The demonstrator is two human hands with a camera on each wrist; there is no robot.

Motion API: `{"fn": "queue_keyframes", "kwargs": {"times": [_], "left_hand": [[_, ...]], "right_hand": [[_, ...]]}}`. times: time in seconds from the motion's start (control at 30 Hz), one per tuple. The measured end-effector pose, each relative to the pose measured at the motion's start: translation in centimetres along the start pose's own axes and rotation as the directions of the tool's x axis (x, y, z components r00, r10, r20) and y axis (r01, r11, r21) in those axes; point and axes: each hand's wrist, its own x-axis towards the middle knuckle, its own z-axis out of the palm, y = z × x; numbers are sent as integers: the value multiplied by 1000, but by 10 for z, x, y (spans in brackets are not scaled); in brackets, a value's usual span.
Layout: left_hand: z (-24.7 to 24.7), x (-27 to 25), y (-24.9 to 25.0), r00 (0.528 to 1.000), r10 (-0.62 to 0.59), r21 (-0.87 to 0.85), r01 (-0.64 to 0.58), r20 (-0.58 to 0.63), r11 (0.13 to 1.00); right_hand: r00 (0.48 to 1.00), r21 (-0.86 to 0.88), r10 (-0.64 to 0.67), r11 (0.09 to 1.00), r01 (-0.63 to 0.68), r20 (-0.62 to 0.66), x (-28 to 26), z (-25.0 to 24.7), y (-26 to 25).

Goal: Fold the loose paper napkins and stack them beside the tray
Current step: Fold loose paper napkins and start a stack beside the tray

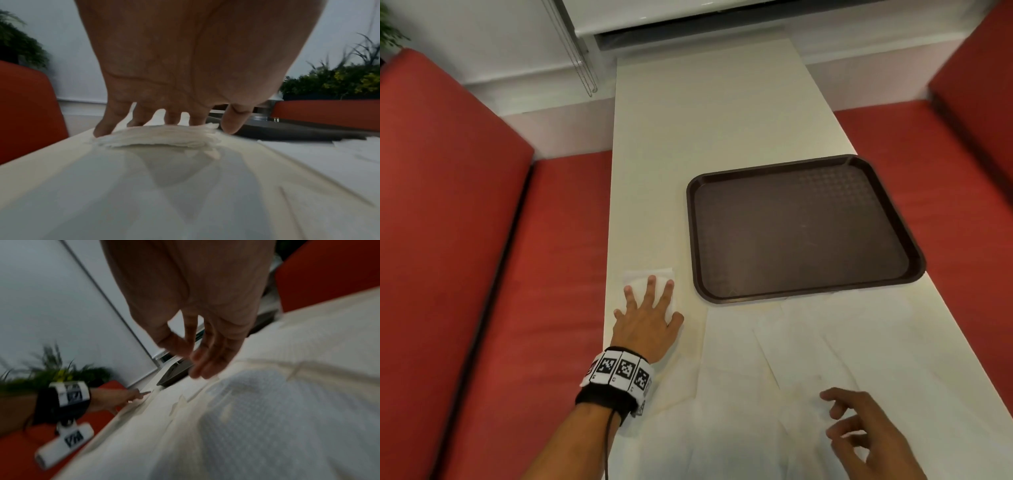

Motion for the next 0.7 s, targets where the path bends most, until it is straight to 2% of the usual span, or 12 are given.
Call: {"fn": "queue_keyframes", "kwargs": {"times": [0.07,0.1,0.13,0.2,0.3,0.37,0.43,0.53,0.6,0.7], "left_hand": [[-3,-3,3,1000,-22,-13,22,7,1000],[-5,-6,4,999,-30,-16,30,10,999],[-6,-8,5,1000,-31,-8,31,8,999],[-6,-15,7,1000,-15,32,15,-11,999],[-2,-28,11,998,12,82,-7,-58,997],[-2,-38,13,993,10,81,-1,-114,997],[-3,-55,19,977,37,69,-23,-211,997],[6,-99,42,930,204,-11,-218,-305,976],[22,-134,63,898,328,-64,-361,-294,931],[57,-173,88,881,421,-52,-441,-215,896]], "right_hand": [[972,-299,23,953,50,236,-6,-5,8],[962,-431,80,901,42,261,-7,-4,14],[970,-556,76,828,68,233,-8,-1,22],[970,-688,72,717,112,232,-16,10,26],[954,-718,95,681,146,284,-23,14,29],[956,-722,14,658,212,294,-28,12,32],[955,-703,-15,674,229,297,-31,11,36],[947,-689,-115,660,299,301,-32,10,46],[934,-673,-198,650,351,296,-33,10,51],[913,-650,-296,641,408,281,-34,11,59]]}}
